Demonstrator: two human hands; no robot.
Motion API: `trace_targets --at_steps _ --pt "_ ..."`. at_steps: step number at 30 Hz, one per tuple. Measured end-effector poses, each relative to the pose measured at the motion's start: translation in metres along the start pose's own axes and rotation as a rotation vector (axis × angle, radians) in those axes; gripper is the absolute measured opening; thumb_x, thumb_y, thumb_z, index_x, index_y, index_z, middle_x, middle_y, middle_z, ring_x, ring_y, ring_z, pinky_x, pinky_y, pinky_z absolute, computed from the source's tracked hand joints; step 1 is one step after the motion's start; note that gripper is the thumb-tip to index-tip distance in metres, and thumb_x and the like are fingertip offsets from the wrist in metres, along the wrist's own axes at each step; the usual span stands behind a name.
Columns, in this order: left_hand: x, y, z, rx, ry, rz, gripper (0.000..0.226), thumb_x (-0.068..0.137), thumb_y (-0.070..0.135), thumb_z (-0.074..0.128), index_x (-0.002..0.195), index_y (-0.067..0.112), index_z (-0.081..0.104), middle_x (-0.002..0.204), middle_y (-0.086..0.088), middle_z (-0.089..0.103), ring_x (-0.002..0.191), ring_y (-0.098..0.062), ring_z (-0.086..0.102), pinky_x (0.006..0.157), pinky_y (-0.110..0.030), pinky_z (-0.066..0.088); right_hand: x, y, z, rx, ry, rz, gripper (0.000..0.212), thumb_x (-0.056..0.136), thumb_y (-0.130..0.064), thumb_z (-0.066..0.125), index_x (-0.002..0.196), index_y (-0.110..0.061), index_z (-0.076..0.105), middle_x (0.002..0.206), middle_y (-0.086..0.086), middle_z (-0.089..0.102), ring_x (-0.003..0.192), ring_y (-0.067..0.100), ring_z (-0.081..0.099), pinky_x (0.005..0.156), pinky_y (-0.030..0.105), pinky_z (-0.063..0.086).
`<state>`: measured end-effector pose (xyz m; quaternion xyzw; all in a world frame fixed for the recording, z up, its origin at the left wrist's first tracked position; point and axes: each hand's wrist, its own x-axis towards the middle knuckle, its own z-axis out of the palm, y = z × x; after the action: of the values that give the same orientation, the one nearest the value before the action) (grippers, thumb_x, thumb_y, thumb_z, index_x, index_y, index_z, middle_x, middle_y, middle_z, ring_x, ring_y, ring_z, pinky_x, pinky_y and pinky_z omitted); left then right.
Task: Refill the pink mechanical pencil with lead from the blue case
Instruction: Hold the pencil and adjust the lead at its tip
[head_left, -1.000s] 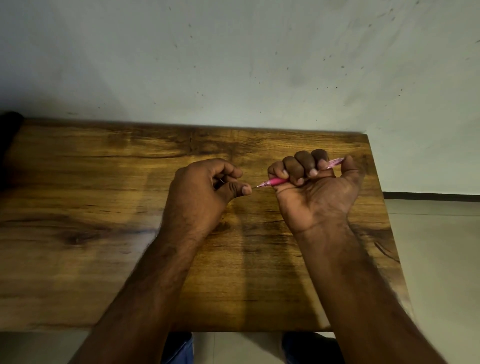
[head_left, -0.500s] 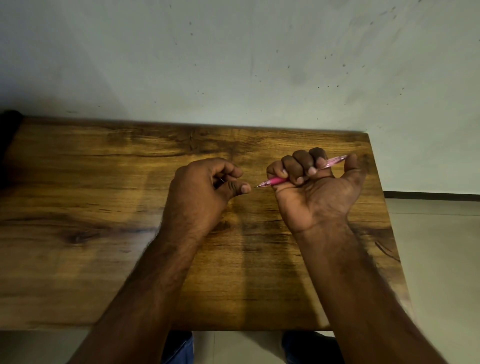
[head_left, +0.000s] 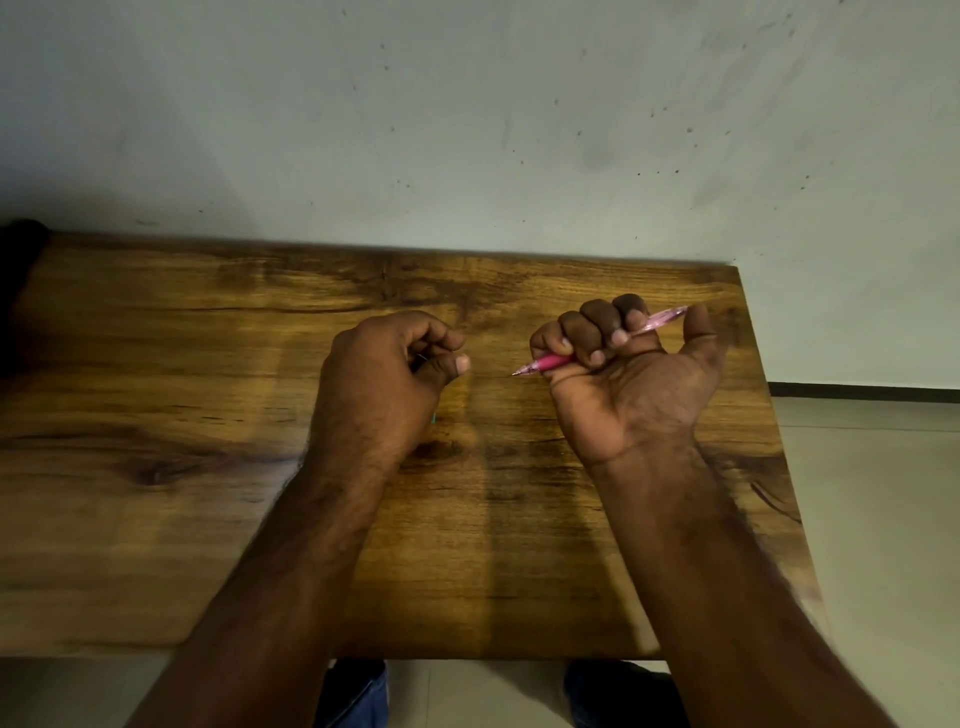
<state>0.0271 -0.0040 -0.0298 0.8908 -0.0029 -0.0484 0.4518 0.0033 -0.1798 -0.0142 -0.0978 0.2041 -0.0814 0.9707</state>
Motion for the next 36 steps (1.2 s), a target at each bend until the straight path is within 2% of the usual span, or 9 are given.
trace_targets --at_steps 4,8,11,16,20,24,26,32,36 --pt "0.0 -0.002 0.0 0.03 -0.012 -0.024 0.015 0.08 0.024 0.086 0.09 0.031 0.077 0.079 0.017 0.073 0.078 0.003 0.069 0.075 -0.022 0.056 0.002 0.001 0.0 -0.027 0.026 -0.002 0.041 0.096 -0.043 0.031 0.075 -0.013 0.051 0.062 0.003 0.04 0.051 0.017 0.033 0.06 0.032 0.033" --pt "0.001 -0.003 -0.002 0.044 0.001 -0.041 0.017 0.078 0.024 0.087 0.088 0.032 0.076 0.078 0.017 0.072 0.078 0.004 0.068 0.076 -0.024 0.058 0.005 0.005 0.005 -0.206 0.068 -0.029 0.022 0.093 -0.023 0.035 0.077 -0.016 0.047 0.065 0.005 0.049 0.053 0.018 0.042 0.056 0.029 0.034" --pt "0.002 -0.004 -0.004 0.038 0.009 -0.06 0.017 0.078 0.022 0.088 0.091 0.027 0.078 0.08 0.014 0.073 0.079 0.0 0.069 0.078 -0.025 0.058 0.004 0.009 0.007 -0.361 0.172 -0.017 0.024 0.103 -0.019 0.043 0.083 -0.012 0.055 0.069 0.005 0.057 0.061 0.017 0.051 0.052 0.029 0.041" --pt "0.001 -0.004 -0.005 0.075 0.03 -0.084 0.018 0.079 0.022 0.087 0.09 0.03 0.076 0.081 0.016 0.07 0.079 0.003 0.065 0.068 -0.017 0.049 0.001 0.012 0.004 -0.689 0.235 -0.094 0.011 0.102 -0.018 0.06 0.1 -0.007 0.062 0.071 0.003 0.065 0.062 0.012 0.063 0.059 0.025 0.055" --pt "0.001 -0.005 -0.004 0.1 0.022 -0.098 0.019 0.078 0.021 0.088 0.09 0.029 0.075 0.08 0.017 0.067 0.079 0.002 0.064 0.078 -0.025 0.056 0.004 0.014 -0.006 -1.282 0.246 -0.322 0.009 0.095 -0.021 0.071 0.094 -0.012 0.073 0.075 -0.004 0.07 0.06 -0.003 0.06 0.056 0.014 0.05" --pt "0.0 -0.006 -0.003 0.125 0.007 -0.102 0.02 0.078 0.022 0.088 0.091 0.028 0.076 0.078 0.016 0.067 0.081 -0.003 0.067 0.08 -0.028 0.058 0.004 0.018 -0.015 -1.693 0.202 -0.42 0.011 0.088 -0.034 0.079 0.087 -0.025 0.073 0.072 -0.011 0.071 0.064 -0.001 0.066 0.051 0.014 0.048" --pt "0.0 -0.005 -0.001 0.139 0.003 -0.101 0.02 0.077 0.022 0.089 0.092 0.027 0.075 0.076 0.018 0.063 0.082 -0.002 0.066 0.078 -0.025 0.056 0.003 0.022 -0.016 -1.816 0.189 -0.429 0.012 0.086 -0.037 0.08 0.085 -0.029 0.072 0.07 -0.015 0.068 0.064 0.0 0.065 0.052 0.015 0.047" --pt "0.0 -0.001 0.0 0.147 0.004 -0.131 0.022 0.077 0.021 0.088 0.092 0.029 0.074 0.076 0.019 0.061 0.084 -0.003 0.066 0.08 -0.025 0.055 0.001 0.027 -0.018 -2.027 0.145 -0.386 0.013 0.087 -0.035 0.08 0.095 -0.026 0.073 0.08 -0.011 0.073 0.074 0.008 0.069 0.072 0.038 0.06" --pt "-0.001 -0.001 -0.001 0.147 0.002 -0.137 0.023 0.078 0.021 0.088 0.094 0.028 0.074 0.078 0.017 0.063 0.086 -0.004 0.067 0.082 -0.027 0.058 -0.001 0.03 -0.016 -2.132 0.128 -0.423 0.018 0.088 -0.037 0.078 0.098 -0.023 0.075 0.085 -0.006 0.074 0.076 0.013 0.069 0.071 0.037 0.059"
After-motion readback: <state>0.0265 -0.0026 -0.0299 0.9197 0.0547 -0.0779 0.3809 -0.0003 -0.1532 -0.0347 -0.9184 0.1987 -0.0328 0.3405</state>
